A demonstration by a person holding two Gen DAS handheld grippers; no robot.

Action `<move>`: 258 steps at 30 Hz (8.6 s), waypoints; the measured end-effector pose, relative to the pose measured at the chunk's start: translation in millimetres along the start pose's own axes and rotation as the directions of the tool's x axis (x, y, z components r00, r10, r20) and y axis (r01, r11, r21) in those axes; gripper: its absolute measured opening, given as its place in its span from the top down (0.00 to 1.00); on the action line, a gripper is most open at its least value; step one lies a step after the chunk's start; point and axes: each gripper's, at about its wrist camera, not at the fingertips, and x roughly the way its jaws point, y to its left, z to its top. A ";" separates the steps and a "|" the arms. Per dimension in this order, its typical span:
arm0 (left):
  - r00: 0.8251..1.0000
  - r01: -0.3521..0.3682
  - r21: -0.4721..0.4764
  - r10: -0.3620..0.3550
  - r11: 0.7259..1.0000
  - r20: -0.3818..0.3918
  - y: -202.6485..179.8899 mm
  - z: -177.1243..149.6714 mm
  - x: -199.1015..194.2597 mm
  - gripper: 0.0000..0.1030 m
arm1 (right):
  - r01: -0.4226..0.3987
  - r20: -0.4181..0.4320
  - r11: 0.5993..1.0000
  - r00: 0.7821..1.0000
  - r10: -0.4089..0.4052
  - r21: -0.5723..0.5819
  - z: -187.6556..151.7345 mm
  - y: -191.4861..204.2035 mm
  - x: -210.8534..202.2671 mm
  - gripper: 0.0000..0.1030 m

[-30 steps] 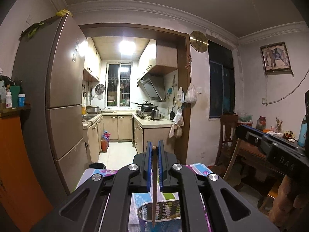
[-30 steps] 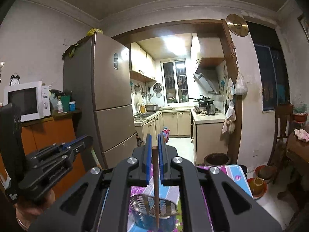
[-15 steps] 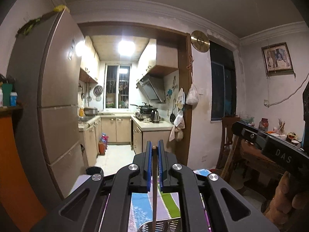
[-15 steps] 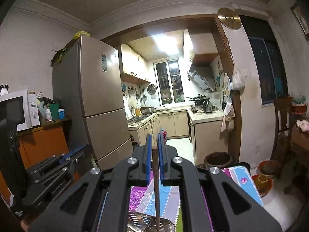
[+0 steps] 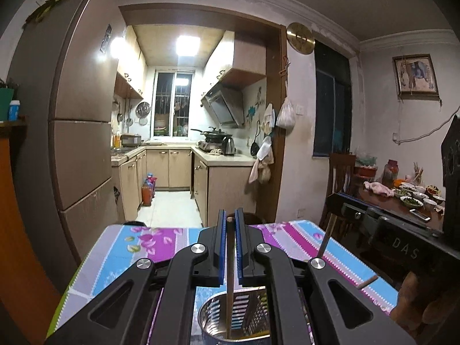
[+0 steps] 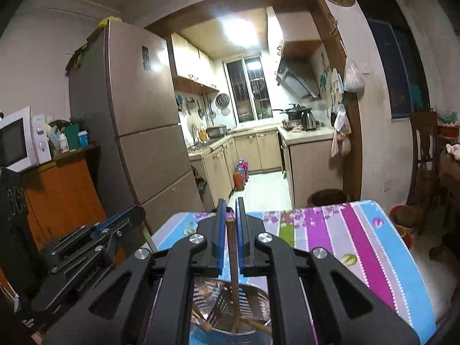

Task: Organize utensils
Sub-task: 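Lower both chopsticks into the blue holder and open both grippers, then move both open tools back over the loose chopsticks on the tablecloth, then close the right gripper on a wooden chopstick while the left gripper closes on another, then lift both held chopsticks upright and carry them above the blue holder, then lower both chopsticks into the blue holder and open both grippers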

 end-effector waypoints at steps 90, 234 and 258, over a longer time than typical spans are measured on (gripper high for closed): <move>0.968 -0.086 0.121 0.111 0.989 -0.224 -21.4 -305.0 -294.5 0.67 | 0.234 -0.228 0.955 0.935 -0.272 -0.182 -309.5 58.6 -208.0 0.90; 0.948 -0.262 0.151 0.284 0.953 -0.146 -48.8 -81.2 -222.0 0.93 | -0.011 0.105 0.987 0.994 0.028 -0.157 -79.9 46.0 -214.3 0.95; 0.992 -0.098 0.053 0.102 0.994 -0.070 -31.8 29.1 -168.5 0.93 | -0.026 0.125 0.995 0.991 0.039 -0.099 16.4 33.8 -159.4 0.95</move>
